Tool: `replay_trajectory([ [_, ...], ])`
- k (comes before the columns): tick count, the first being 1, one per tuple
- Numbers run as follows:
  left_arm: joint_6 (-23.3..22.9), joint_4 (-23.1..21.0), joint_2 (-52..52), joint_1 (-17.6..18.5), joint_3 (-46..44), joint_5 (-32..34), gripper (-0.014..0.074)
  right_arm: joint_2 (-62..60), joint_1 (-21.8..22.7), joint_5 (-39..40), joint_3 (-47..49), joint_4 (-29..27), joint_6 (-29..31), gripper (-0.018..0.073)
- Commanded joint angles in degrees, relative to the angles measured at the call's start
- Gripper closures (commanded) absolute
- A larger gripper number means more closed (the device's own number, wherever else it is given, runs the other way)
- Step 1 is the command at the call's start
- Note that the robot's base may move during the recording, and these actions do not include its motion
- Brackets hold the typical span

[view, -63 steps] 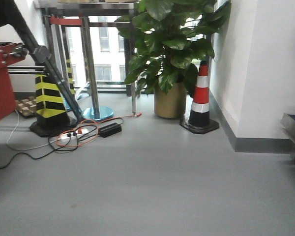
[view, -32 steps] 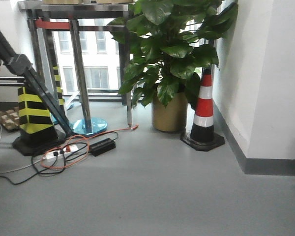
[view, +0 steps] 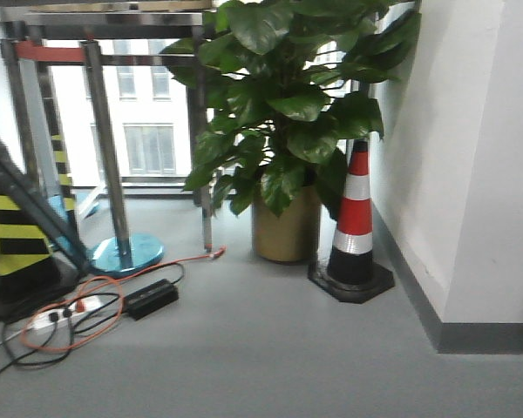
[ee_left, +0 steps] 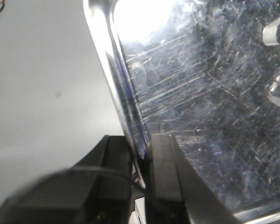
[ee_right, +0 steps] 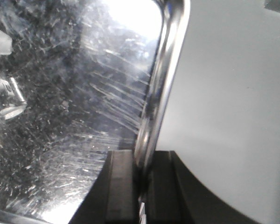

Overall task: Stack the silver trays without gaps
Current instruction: 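Carry the tray in both grippers while driving to the other shelf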

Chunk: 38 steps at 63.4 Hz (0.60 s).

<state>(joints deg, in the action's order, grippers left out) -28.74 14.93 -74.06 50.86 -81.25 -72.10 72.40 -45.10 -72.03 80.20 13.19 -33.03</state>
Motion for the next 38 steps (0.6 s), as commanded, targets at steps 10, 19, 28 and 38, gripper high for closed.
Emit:
replay_trajectory([
  [10, 3.2, -0.7, 1.2, 1.1, -1.1, -2.2, 0.0644, -1.7, -0.3, 5.3, 2.6, 1.2, 1.9, 0.0505],
  [19, 3.2, -0.7, 1.2, 1.1, -1.1, -2.2, 0.0644, -1.7, -0.3, 5.3, 2.6, 1.2, 1.9, 0.0505],
  [28, 3.2, -0.7, 1.2, 1.1, -1.1, -2.2, 0.0644, -1.7, -0.3, 5.3, 2.6, 1.2, 1.9, 0.0505],
  [38, 3.2, -0.7, 1.2, 1.1, -1.1, -2.2, 0.0644, -1.7, -0.3, 5.3, 2.6, 1.2, 1.9, 0.0505],
])
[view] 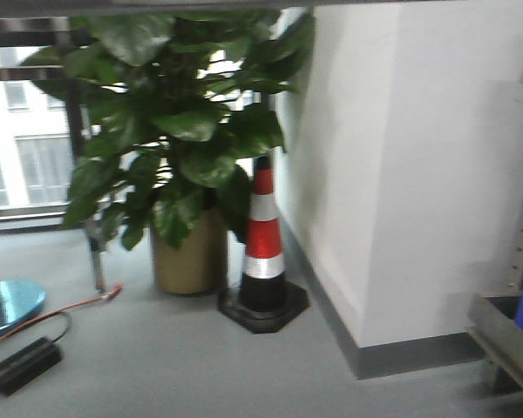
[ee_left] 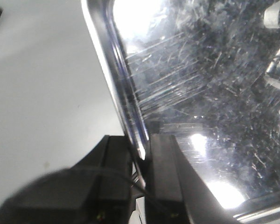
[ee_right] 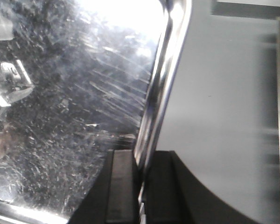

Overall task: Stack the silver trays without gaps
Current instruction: 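Carry the tray in both grippers while driving to the other shelf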

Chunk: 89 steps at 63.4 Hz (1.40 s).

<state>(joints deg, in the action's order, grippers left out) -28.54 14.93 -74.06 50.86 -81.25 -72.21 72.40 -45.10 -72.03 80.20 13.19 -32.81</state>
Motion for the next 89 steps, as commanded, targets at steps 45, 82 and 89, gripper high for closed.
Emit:
replay_trajectory([
  [45, 3.0, -0.7, 1.2, 1.1, -1.1, -2.0, 0.0644, -1.7, -0.3, 5.3, 2.6, 1.2, 1.7, 0.0505],
  [82, 3.0, -0.7, 1.2, 1.1, -1.1, -2.0, 0.0644, -1.7, -0.3, 5.3, 2.6, 1.2, 1.7, 0.0505],
  [89, 3.0, -0.7, 1.2, 1.1, -1.1, -2.0, 0.0644, -1.7, -0.3, 5.3, 2.6, 1.2, 1.7, 0.0505],
])
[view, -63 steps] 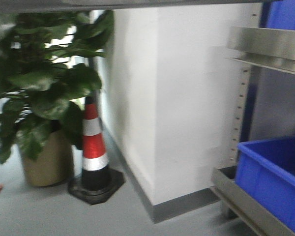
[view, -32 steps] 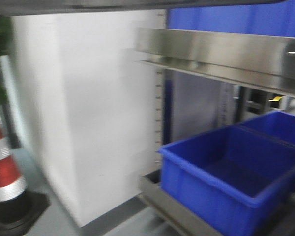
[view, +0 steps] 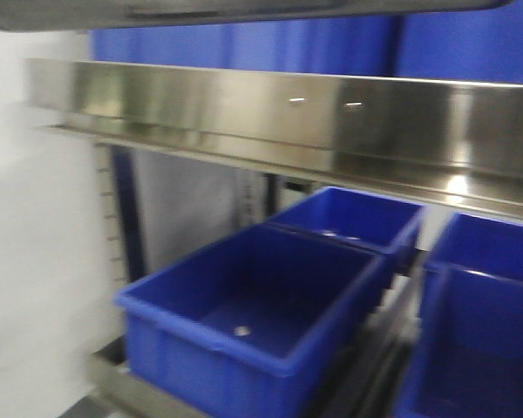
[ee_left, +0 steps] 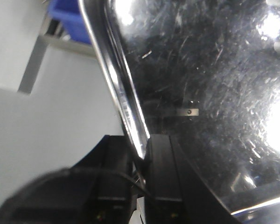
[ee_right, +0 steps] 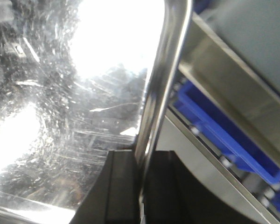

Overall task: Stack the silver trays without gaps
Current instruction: 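Carry the tray in both grippers while driving to the other shelf, then move the held tray above the tray stack on the upper shelf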

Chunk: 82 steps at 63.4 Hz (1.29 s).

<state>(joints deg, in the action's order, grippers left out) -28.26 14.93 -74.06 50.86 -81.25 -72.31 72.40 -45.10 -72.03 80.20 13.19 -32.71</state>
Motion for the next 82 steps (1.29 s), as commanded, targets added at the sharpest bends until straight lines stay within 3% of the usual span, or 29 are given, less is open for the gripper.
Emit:
replay_trajectory([
  [1, 2.7, -0.7, 1.2, 1.1, -1.1, -1.9, 0.0644, -1.7, -0.3, 5.3, 2.6, 1.2, 1.6, 0.0505],
  [82, 2.7, -0.7, 1.2, 1.1, -1.1, -1.9, 0.0644, -1.7, -0.3, 5.3, 2.6, 1.2, 1.6, 0.0505],
])
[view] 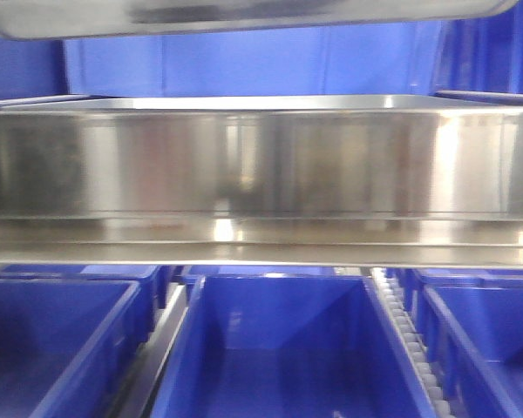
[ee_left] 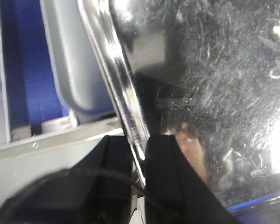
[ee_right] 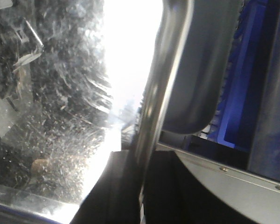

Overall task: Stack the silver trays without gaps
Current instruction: 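Move the held tray above the tray stack on the upper shelf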

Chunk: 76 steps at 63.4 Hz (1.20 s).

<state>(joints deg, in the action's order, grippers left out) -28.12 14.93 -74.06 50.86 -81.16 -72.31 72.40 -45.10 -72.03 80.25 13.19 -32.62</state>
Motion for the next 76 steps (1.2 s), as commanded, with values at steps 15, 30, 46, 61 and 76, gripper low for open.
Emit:
replay_trajectory([
  [15, 2.5, -0.7, 1.2, 1.1, -1.2, -1.9, 0.0644, -1.7, -0.3, 5.3, 2.5, 1.2, 1.5, 0.0505],
  [30, 2.5, -0.7, 1.2, 1.1, -1.2, -1.9, 0.0644, -1.7, -0.3, 5.3, 2.5, 1.2, 1.5, 0.0505],
  [46, 2.5, -0.7, 1.2, 1.1, -1.2, -1.9, 0.0644, -1.7, -0.3, 5.3, 2.5, 1.2, 1.5, 0.0505],
  [61, 2.5, -0.8, 1.2, 1.1, -1.2, -0.9, 0.0644, -1.7, -0.3, 5.3, 2.5, 1.2, 1.5, 0.0505],
  [76, 2.5, -0.8, 1.2, 1.1, -1.2, 0.4, 0.0644, -1.7, -0.3, 5.6, 2.5, 1.2, 1.5, 0.0505],
])
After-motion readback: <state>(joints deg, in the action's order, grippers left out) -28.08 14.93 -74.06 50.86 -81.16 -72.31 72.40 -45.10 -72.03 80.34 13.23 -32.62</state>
